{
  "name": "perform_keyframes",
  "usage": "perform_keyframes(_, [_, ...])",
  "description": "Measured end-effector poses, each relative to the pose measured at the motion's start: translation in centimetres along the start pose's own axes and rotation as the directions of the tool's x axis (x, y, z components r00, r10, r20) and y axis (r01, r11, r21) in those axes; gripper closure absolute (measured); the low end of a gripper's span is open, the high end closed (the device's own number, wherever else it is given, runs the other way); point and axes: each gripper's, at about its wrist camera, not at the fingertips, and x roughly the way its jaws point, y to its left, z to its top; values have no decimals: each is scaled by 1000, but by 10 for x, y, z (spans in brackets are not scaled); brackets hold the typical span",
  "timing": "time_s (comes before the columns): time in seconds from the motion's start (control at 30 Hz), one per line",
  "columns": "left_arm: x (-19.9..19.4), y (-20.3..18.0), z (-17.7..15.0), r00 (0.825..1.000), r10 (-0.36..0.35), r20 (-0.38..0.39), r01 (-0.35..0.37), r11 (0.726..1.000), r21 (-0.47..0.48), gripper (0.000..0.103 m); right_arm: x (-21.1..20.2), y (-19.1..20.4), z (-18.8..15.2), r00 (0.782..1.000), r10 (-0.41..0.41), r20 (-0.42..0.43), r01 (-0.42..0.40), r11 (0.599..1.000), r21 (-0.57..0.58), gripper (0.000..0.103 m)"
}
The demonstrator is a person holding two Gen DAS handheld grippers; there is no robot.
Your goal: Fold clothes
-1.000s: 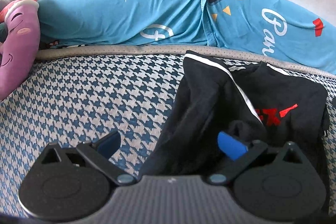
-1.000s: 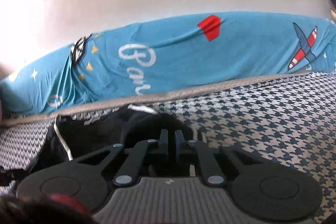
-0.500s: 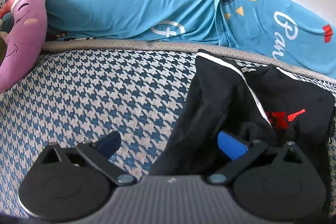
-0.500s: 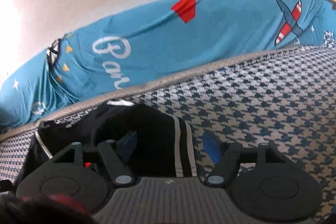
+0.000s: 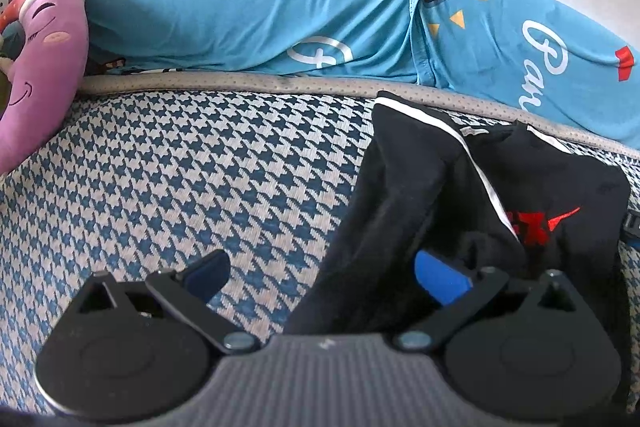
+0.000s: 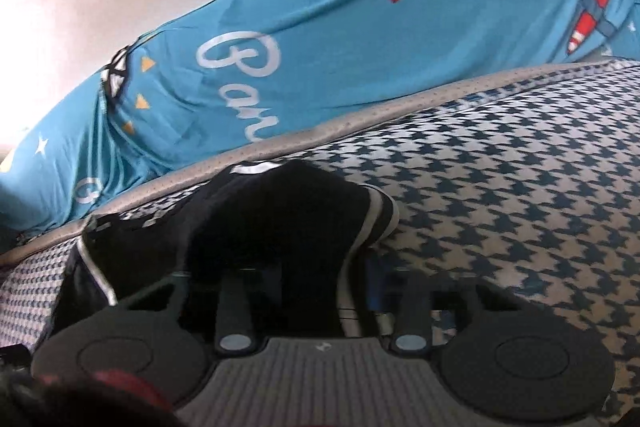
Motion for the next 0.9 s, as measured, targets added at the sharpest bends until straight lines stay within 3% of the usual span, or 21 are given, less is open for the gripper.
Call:
perform_keyframes(0.1, [1,-2,-1,1000,1,-3,0,1000,6,0,-3,7,1,1000,17,10,-16,1000,-24,92])
perform_keyframes(0.23, [1,-6,-3,1000,3,0,-3,1000,20,0,-17,14,6,998,-2,68,5,999,-49,95])
perform_keyframes(0.37, [1,-9,-4,1000,0,2,0,1000,28,0,-37,7,20,985,-73,159,76,997,-12,95])
perform_keyframes(0.5, [2,-10,-4,1000,6,2,-6,1000,31,0,-59,-10,33,950,-195,242,187,981,58,96])
perform_keyframes(0.63, [1,-5,-2,1000,5,8,-5,1000,11,0,-71,-26,39,909,-322,265,304,947,108,95])
perform_keyframes(0.73, [0,-1,0,1000,8,14,-7,1000,-8,0,-73,-39,39,903,-364,230,332,928,169,93])
perform_keyframes(0.77, [0,0,1,1000,8,15,-8,1000,-13,0,-73,-43,39,904,-370,215,335,925,180,87])
perform_keyframes(0.9, [-1,5,2,1000,7,14,-7,1000,-30,0,-75,-48,40,890,-405,210,368,909,196,79])
